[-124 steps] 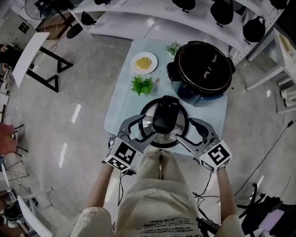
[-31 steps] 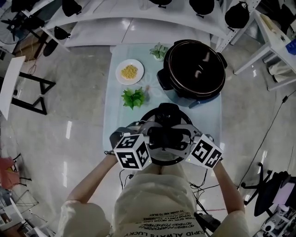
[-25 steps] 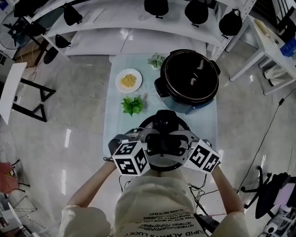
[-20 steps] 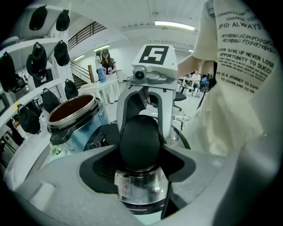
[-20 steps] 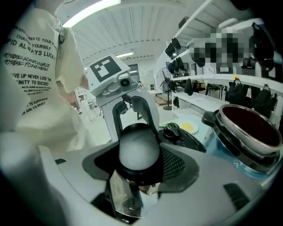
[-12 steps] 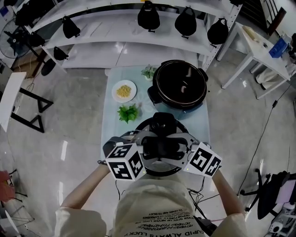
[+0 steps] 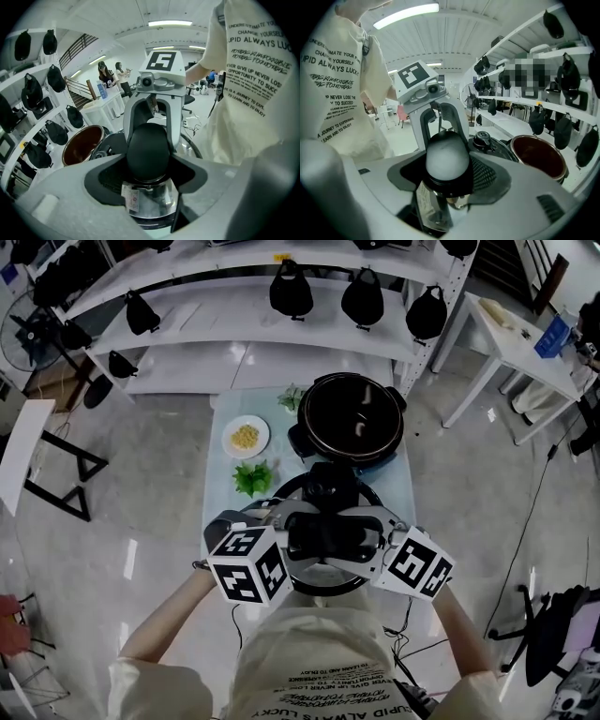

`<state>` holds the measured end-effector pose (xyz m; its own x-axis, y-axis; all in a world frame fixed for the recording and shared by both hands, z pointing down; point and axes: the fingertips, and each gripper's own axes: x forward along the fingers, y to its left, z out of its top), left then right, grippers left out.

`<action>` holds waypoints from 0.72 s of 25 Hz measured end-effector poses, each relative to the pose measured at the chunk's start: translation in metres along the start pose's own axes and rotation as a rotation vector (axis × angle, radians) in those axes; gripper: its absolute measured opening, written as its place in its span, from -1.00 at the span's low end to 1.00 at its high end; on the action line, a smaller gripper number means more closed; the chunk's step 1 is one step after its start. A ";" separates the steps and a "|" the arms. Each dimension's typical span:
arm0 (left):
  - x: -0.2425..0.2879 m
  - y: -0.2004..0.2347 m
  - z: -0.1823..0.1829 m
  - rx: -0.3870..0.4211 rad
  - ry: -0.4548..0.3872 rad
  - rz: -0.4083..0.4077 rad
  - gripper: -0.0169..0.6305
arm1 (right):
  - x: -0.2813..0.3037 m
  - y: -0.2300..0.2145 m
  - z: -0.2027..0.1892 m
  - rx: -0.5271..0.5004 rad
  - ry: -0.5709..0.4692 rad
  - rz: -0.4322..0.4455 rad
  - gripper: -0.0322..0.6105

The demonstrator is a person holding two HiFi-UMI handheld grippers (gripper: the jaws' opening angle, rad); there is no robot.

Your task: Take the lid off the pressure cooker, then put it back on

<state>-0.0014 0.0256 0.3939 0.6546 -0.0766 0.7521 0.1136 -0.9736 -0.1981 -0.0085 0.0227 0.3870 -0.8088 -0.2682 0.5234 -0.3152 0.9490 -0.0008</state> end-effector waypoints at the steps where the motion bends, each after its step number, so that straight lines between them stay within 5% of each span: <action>1: 0.000 0.002 0.004 0.004 -0.001 0.004 -0.09 | -0.003 -0.002 0.001 -0.006 -0.004 -0.002 -0.03; 18: 0.015 0.072 0.056 0.012 0.012 0.074 -0.09 | -0.053 -0.075 0.013 -0.073 -0.037 0.016 -0.03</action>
<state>0.0585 -0.0337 0.3555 0.6522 -0.1509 0.7428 0.0744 -0.9625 -0.2609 0.0512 -0.0362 0.3487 -0.8316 -0.2576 0.4921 -0.2663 0.9624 0.0538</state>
